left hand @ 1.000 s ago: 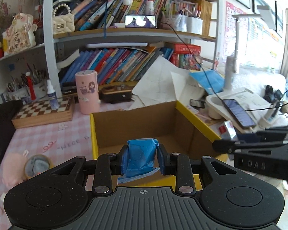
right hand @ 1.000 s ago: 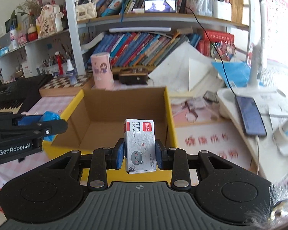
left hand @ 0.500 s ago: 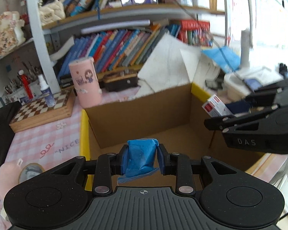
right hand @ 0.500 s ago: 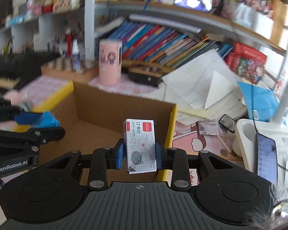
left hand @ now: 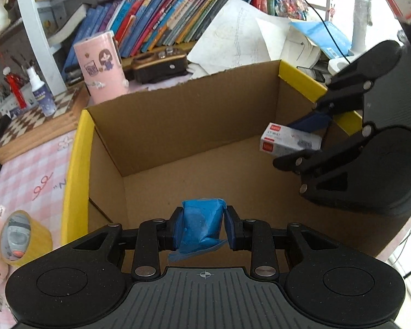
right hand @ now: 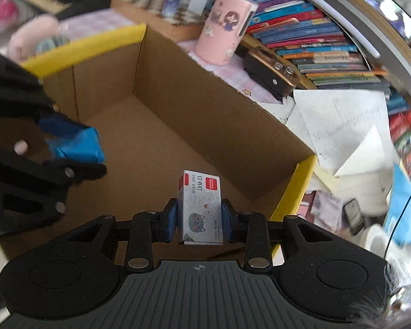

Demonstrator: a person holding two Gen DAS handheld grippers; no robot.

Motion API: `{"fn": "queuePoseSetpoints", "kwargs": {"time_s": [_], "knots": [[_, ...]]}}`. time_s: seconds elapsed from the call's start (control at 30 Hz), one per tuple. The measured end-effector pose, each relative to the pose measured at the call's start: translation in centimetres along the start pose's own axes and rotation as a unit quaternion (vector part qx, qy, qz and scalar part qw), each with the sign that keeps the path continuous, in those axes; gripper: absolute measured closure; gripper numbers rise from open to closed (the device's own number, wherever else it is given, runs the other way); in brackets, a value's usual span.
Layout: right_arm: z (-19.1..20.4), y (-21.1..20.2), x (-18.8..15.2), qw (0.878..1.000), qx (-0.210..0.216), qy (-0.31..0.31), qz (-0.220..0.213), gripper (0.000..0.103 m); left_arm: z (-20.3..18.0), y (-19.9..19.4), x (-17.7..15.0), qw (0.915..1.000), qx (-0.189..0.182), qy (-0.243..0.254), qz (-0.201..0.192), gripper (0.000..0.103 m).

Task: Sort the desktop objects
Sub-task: 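Open the left tool dropping the blue packet while the right tool releases the card box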

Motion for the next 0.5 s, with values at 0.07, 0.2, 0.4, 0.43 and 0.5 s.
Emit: {"fn": "queuePoseSetpoints", "kwargs": {"time_s": [0.07,0.2,0.4,0.43,0.5], "knots": [[-0.3,0.3,0.1,1.000,0.004,-0.010,0.004,0.073,0.0,0.0,0.1,1.0000,0.000,-0.001,0.000,0.073],[-0.6,0.9,0.2,0.999,-0.009,-0.037,0.003,0.073,0.0,0.1,0.3,1.0000,-0.001,0.000,0.000,0.073],[-0.7,1.7,0.2,0.998,-0.033,-0.056,-0.006,0.073,-0.1,0.1,0.5,1.0000,0.005,0.002,-0.001,0.070],[-0.8,1.7,0.2,0.998,-0.033,-0.054,-0.007,0.073,-0.1,0.1,0.5,1.0000,0.005,0.004,0.000,0.067],[-0.9,1.8,0.3,0.998,-0.034,-0.053,-0.007,0.073,-0.2,-0.1,0.5,0.9999,0.009,0.007,-0.003,0.055]]}}
Point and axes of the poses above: each gripper's, at about its wrist camera, not at the fingertips, and y roughly the way its jaws point, z to its left, x to its top, the point moved 4 cm from there along y, roughly the way its jaws point, and after that the axes turned 7 degrees about z, right-handed, at the moved point
